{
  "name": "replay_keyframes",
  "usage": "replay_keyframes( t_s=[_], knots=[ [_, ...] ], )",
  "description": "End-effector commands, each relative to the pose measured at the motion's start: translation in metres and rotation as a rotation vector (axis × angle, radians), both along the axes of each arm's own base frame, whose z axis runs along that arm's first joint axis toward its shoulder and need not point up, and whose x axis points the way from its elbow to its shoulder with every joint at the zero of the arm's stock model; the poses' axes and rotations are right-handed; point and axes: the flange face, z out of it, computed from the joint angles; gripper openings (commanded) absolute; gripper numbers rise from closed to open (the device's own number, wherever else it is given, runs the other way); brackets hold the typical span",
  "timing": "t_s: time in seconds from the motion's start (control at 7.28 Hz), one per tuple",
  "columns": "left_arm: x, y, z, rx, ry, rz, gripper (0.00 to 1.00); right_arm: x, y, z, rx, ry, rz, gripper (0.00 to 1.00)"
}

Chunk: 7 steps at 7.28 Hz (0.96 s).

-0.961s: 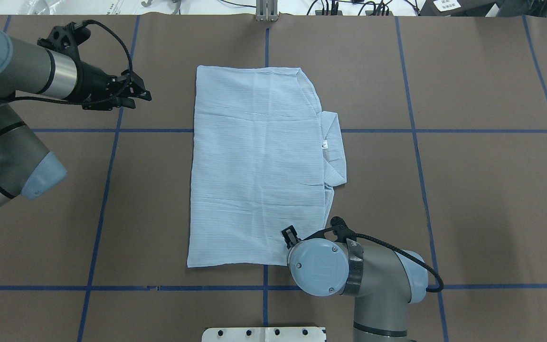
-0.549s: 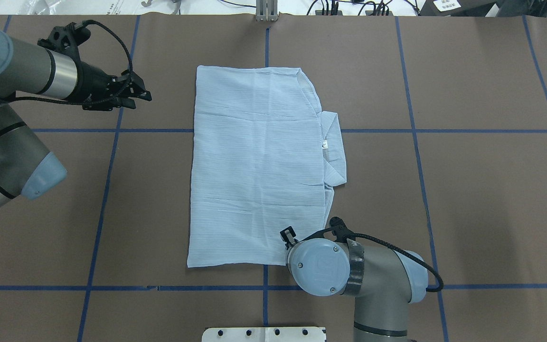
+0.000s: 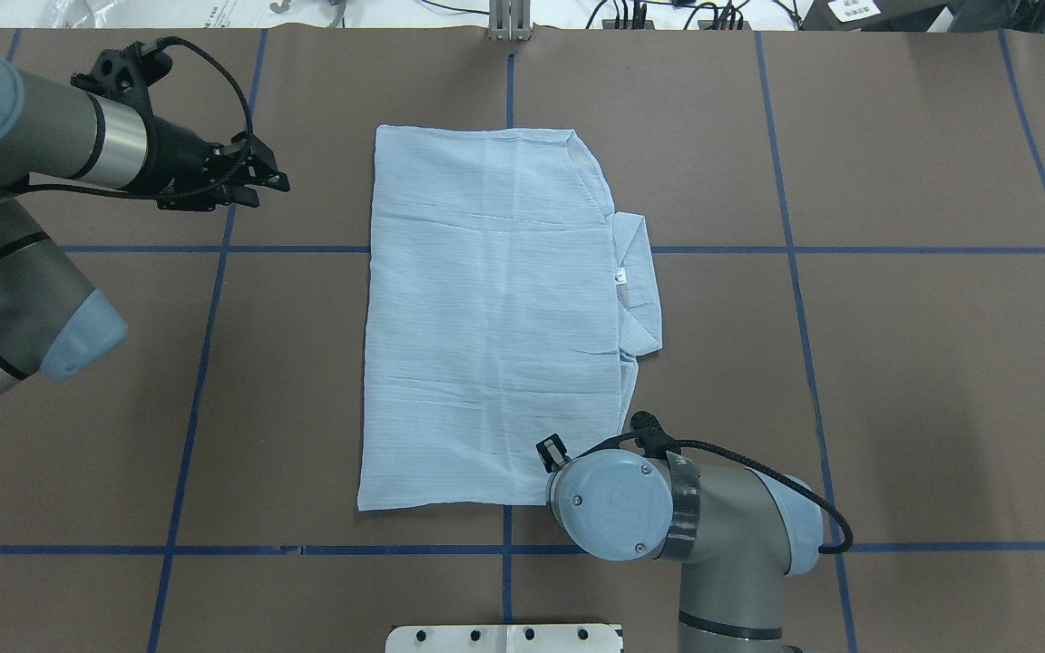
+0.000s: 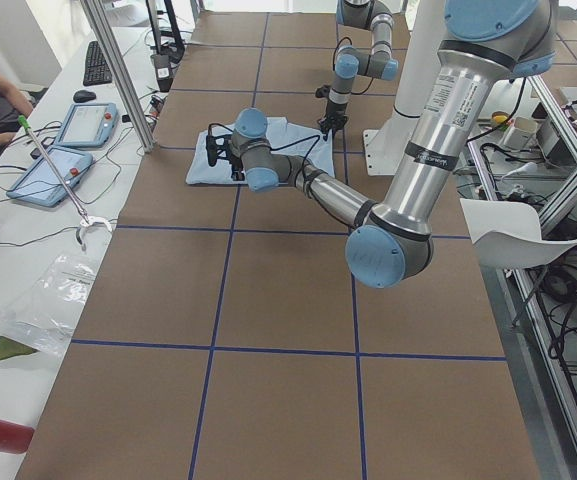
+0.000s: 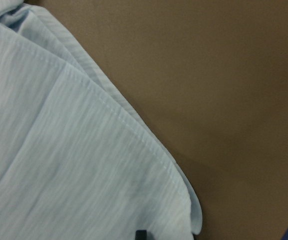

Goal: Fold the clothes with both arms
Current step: 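Move the right gripper to the shirt corner nearest the robot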

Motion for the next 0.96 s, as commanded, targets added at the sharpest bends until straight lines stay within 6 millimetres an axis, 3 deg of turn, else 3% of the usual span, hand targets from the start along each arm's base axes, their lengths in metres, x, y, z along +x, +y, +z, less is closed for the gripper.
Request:
replay_keyframes(
  t_s=[0.0, 0.41, 0.69, 0.82],
  knots=[
    [-0.001, 0.001, -0.002, -0.003, 0.006, -0.003, 0.53, 0.002, -0.003, -0.001, -0.003, -0.002, 0.005, 0.00],
    [0.003, 0.009, -0.015, -0.139, 0.081, -0.056, 0.53, 0.019, -0.010, -0.003, -0.004, -0.018, 0.022, 0.00],
    [0.052, 0.075, -0.037, -0.306, 0.178, -0.042, 0.53, 0.036, -0.007, 0.004, -0.004, -0.020, 0.022, 0.00],
    [0.078, 0.145, -0.027, -0.373, 0.179, -0.042, 0.53, 0.039, -0.006, 0.009, -0.007, -0.014, 0.024, 0.00]
  ],
)
